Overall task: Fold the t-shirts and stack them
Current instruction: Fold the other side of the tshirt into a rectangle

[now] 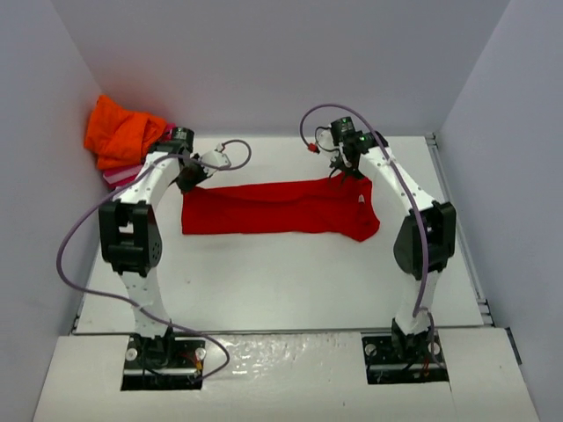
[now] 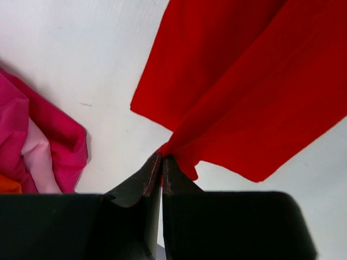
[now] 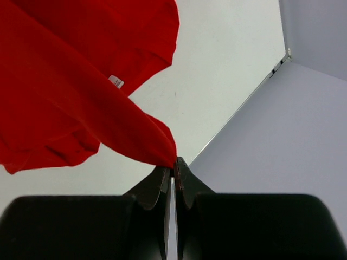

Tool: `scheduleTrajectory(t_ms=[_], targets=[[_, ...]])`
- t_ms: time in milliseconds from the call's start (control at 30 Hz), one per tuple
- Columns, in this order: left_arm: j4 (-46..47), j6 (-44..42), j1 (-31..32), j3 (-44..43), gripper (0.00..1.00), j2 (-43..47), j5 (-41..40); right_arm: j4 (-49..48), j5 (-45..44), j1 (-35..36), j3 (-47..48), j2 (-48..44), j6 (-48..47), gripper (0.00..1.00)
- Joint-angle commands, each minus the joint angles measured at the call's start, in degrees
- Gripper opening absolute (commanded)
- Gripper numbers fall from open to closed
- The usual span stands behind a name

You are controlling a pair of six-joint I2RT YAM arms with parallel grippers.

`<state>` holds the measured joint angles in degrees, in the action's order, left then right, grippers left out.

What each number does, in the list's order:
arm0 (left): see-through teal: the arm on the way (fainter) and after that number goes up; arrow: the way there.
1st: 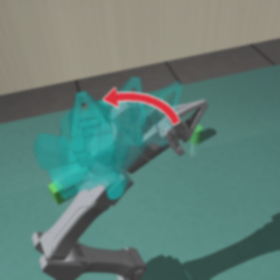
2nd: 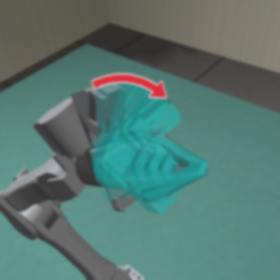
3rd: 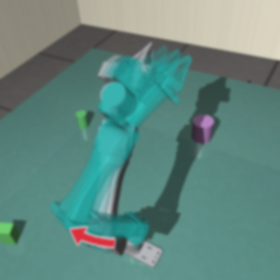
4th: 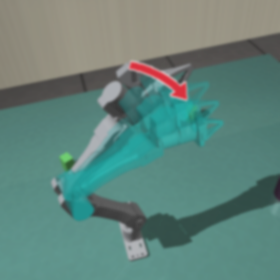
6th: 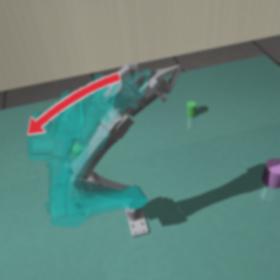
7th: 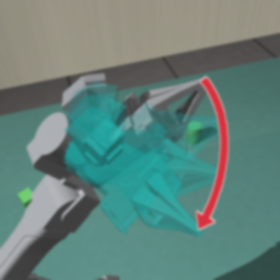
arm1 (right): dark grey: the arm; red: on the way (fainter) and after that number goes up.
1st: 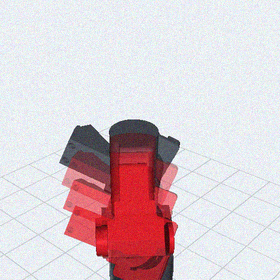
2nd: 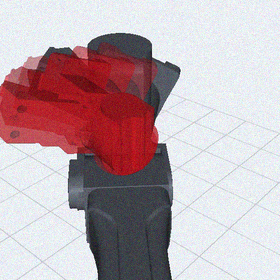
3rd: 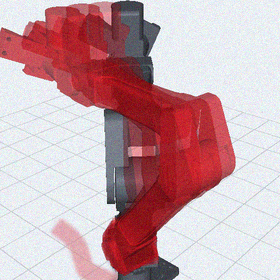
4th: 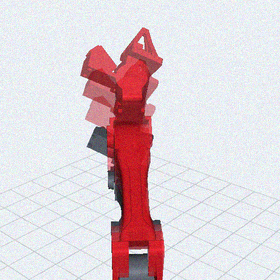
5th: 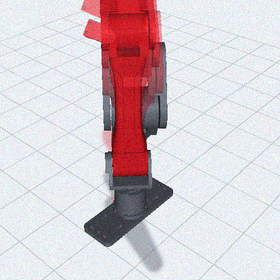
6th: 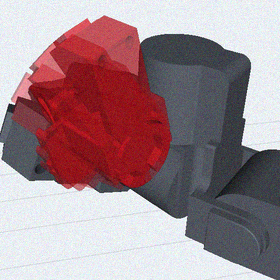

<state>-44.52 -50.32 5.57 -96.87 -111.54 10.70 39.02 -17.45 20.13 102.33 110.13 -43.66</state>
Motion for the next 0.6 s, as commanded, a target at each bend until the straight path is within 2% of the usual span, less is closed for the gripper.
scheduleTrajectory(t_ms=[0, 33, 67, 100, 133, 167, 233, 300, 400, 567], targets=[[-0.6, -0.4, 0.6, -7.2, 0.00, -4.1, -0.2, -0.9, -3.5, -1.1, 5.5, 6.5, 0.0, 0.00], [-0.3, 0.0, 0.7, -8.6, 0.00, -6.3, -0.6, -0.9, -4.0, -1.4, 6.9, 8.6, 0.5, 0.05], [0.3, 0.9, 0.7, -10.1, 0.01, -8.0, -1.0, -1.3, -4.7, -1.8, 8.7, 11.0, 1.4, 0.19], [1.3, 2.3, 0.6, -11.4, 0.06, -9.3, -1.6, -2.5, -6.0, -2.3, 10.7, 13.6, 2.5, 0.36], [2.7, 3.6, 0.5, -12.3, 0.16, -10.8, -2.7, -4.1, -8.5, -2.7, 11.8, 15.3, 3.1, 0.52], [3.7, 4.2, 0.5, -13.0, 0.25, -11.8, -3.4, -4.9, -10.9, -3.0, 12.7, 16.9, 3.5, 0.62], [6.0, 5.6, 0.4, -13.7, 0.36, -12.7, -5.8, -9.5, -15.5, -4.1, 13.3, 19.9, 3.1, 0.65], [10.6, 7.3, 0.1, -12.9, 0.34, -12.5, -7.8, -14.5, -19.3, -5.7, 13.6, 21.1, 2.7, 0.65], [13.9, 8.8, -0.8, -12.2, 0.34, -11.2, -10.0, -17.1, -19.8, -7.5, 15.3, 19.9, 4.5, 0.66], [14.7, 9.9, -3.7, -9.5, 0.34, -6.2, -9.4, -18.0, -17.4, -7.8, 10.7, 11.3, 5.5, 0.66]])
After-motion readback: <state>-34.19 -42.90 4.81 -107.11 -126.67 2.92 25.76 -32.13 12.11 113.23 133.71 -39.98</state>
